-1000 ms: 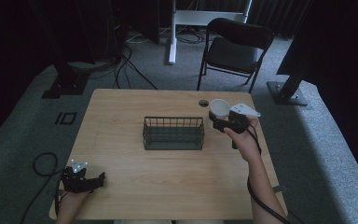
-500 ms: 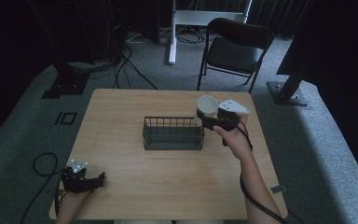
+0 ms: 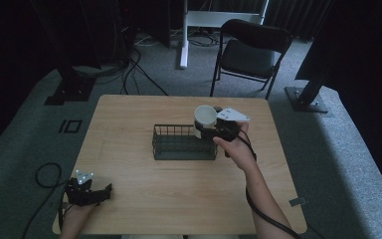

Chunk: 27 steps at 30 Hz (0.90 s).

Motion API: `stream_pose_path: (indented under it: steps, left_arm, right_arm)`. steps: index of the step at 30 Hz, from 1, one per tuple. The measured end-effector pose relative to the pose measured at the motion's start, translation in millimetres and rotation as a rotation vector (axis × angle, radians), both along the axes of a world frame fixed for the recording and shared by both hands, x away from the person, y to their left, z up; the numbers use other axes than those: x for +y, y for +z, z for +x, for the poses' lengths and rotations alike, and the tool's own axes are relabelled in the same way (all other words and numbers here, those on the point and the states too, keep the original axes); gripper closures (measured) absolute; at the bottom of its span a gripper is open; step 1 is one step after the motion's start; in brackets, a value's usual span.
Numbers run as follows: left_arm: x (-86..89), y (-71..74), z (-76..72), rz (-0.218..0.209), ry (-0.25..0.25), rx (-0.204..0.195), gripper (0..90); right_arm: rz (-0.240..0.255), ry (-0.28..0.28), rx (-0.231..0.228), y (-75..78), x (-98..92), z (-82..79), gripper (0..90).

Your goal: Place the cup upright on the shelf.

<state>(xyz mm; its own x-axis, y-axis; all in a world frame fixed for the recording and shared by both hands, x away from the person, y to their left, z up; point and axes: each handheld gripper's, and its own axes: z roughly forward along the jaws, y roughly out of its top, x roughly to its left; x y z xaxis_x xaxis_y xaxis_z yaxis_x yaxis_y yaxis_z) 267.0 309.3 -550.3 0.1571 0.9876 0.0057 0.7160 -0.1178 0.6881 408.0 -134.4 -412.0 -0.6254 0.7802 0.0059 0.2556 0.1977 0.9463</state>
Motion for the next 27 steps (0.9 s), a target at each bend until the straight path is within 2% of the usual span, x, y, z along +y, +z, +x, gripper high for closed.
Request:
stream_pose_path:
  steps: [9, 18, 27]
  left_arm:
    - [0.0, 0.0, 0.0, 0.0, 0.0, 0.0, 0.7]
    - [0.0, 0.0, 0.0, 0.0, 0.0, 0.0, 0.7]
    - [0.0, 0.0, 0.0, 0.0, 0.0, 0.0, 0.7]
  right_arm:
    - [-0.016, 0.047, 0.02, -8.6, 24.7, 1.2, 20.8]
    - [-0.018, 0.048, 0.05, -22.8, 37.7, 6.2, 20.8]
    - [-0.049, 0.054, 0.074, -37.0, 48.0, 11.9, 20.8]
